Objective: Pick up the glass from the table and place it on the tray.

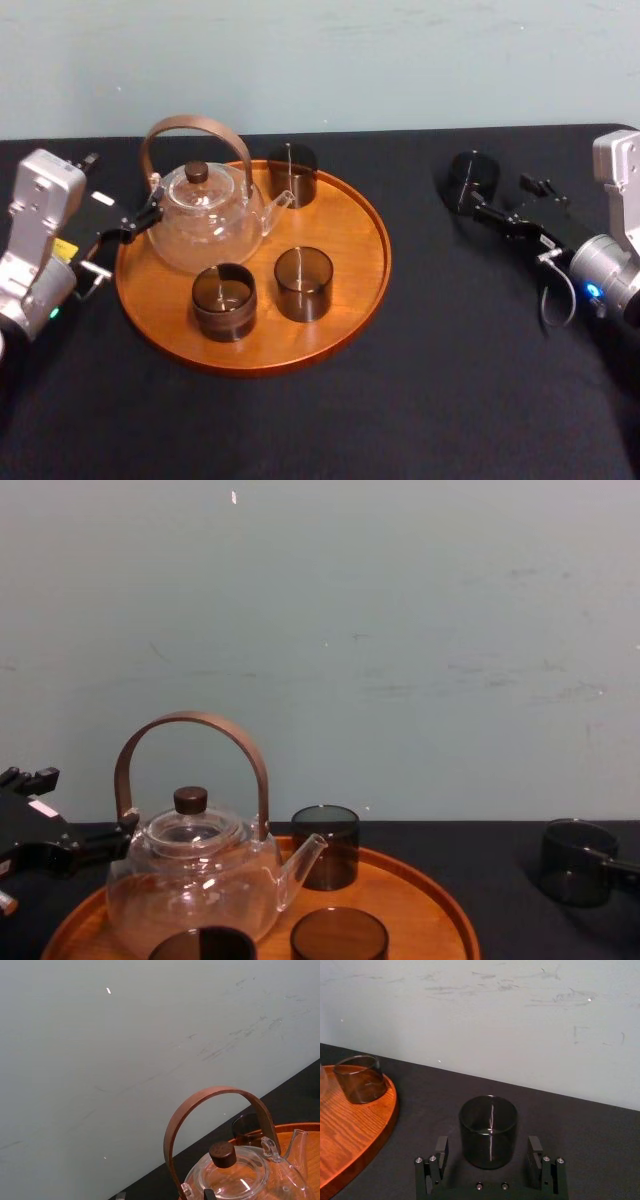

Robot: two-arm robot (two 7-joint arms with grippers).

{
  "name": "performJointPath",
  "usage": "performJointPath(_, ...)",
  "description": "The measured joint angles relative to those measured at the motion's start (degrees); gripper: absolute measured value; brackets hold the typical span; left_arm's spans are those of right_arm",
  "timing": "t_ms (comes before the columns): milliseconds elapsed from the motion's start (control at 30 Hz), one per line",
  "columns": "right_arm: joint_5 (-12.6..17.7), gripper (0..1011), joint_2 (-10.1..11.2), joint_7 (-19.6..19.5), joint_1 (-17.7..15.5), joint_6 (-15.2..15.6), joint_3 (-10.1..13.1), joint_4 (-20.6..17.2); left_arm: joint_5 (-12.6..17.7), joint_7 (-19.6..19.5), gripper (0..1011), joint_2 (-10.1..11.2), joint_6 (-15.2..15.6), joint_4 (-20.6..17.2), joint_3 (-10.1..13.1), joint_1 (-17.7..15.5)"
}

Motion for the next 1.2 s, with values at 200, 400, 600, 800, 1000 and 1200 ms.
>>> performJointPath(200, -0.25, 1002, -0.46, 0.0, 1.2, -0.14, 0.27, 2.09, 0.0, 0.0, 1009, 0.0, 0.0, 0.0, 0.0, 0.0)
performJointPath(400, -0.65, 1002, -1.05, 0.38, 2.84, -0.48, 0.32, 4.46, 0.0, 0.0, 1009, 0.0, 0.0, 0.0, 0.0, 0.0)
performJointPath(600, -1.02, 1002, -2.06, 1.32, 5.2, -1.54, 0.1, 7.91, 0.0, 0.0, 1009, 0.0, 0.0, 0.0, 0.0, 0.0)
performJointPath(800, -1.22, 1002, -2.83, 2.32, 7.31, -2.66, -0.08, 11.05, 0.0, 0.0, 1009, 0.0, 0.0, 0.0, 0.0, 0.0)
performJointPath(1000, -1.79, 1002, -3.8, 3.33, 9.84, -3.99, -0.49, 14.85, 0.0, 0.0, 1010, 0.0, 0.0, 0.0, 0.0, 0.0)
performJointPath(1200, -2.39, 1002, -4.63, 3.78, 12.1, -4.68, -0.76, 18.35, 0.0, 0.0, 1009, 0.0, 0.0, 0.0, 0.0, 0.0)
